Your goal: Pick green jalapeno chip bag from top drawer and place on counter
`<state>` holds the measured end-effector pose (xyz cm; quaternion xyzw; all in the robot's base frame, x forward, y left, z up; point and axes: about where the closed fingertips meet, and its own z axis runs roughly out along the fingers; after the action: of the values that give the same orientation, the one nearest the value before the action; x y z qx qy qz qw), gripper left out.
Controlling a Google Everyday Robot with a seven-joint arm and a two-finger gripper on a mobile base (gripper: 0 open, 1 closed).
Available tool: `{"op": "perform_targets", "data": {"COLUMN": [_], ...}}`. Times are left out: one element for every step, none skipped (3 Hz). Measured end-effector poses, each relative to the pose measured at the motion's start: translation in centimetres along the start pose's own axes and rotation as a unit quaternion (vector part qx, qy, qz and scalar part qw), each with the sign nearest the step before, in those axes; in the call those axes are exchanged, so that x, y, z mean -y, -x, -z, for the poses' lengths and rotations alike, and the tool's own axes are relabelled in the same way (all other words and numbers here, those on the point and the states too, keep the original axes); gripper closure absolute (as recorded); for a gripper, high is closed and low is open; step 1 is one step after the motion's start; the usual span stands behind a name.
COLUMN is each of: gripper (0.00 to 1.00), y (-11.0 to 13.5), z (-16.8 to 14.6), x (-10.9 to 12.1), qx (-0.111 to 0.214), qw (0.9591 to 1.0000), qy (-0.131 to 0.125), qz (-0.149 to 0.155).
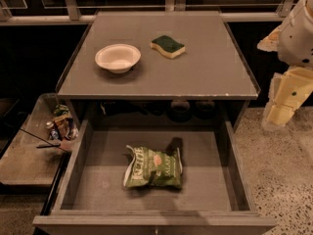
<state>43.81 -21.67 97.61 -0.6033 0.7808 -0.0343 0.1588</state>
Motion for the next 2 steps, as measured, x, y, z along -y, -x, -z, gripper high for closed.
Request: {"op": "perform_targets", "data": {"gripper": [0.00,0.00], "y": [0.01,0.63], "z": [0.08,-0.73], "x": [0.05,-0.79], "qx": [0.001,0.011], "qw": [1.0000,0.9999], "qy": [-0.001,0.010], "qz": [0.000,-0.005]}}
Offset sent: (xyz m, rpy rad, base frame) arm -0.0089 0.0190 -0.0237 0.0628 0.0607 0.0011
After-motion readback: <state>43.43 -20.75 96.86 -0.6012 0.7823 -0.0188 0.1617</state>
